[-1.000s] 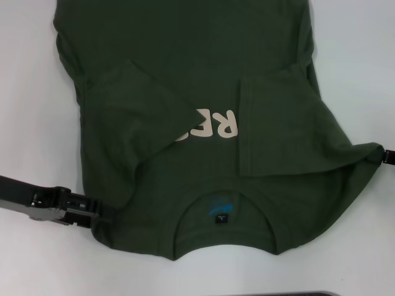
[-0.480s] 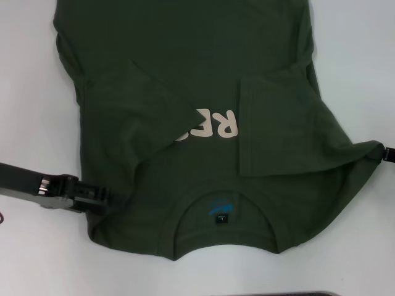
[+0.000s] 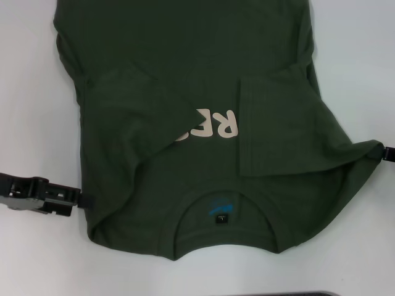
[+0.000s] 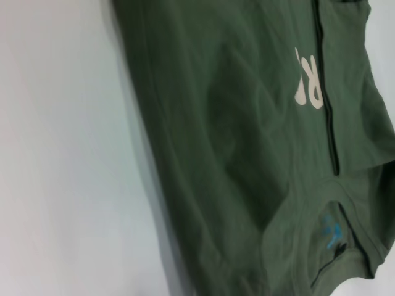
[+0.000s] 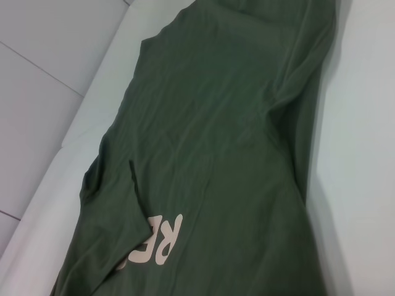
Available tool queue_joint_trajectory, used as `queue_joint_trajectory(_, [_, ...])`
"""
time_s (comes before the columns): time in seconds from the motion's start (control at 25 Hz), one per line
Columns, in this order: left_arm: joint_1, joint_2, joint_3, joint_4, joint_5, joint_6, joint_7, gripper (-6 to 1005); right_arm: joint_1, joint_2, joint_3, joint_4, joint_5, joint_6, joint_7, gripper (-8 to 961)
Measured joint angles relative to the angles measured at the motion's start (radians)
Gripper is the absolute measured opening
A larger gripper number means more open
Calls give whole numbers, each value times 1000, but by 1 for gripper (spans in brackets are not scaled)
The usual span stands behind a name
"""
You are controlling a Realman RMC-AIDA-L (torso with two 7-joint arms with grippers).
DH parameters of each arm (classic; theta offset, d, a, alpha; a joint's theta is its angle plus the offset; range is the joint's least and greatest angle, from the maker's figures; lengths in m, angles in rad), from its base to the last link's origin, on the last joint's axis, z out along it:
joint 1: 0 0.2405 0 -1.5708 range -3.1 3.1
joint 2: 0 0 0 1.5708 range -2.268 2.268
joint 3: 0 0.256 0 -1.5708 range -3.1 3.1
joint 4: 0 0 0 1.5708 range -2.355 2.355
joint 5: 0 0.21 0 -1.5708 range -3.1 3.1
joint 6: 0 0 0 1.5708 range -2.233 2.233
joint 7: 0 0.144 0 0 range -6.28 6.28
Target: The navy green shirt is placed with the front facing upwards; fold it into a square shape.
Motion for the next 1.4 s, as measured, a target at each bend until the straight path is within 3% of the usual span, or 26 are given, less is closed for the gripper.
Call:
queue_joint_trajectory(0.24, [4, 1, 5, -2, 10, -3, -5, 842, 0, -2, 4, 2, 0, 1, 0, 2])
queue_joint_trajectory(0.68, [-9, -40, 21, -12, 23, -21, -12, 841, 5, -9, 9, 2, 0, 1, 0, 2])
queue_joint_trajectory(1.08, [-3, -38, 21, -13, 36, -30, -26, 839, 5, -12, 9, 1, 0, 1, 0, 2])
queue_joint_trajectory(1.4, [-16, -57, 23, -13, 37, -24, -26, 837, 5, -17, 9, 1, 0, -2, 0, 1])
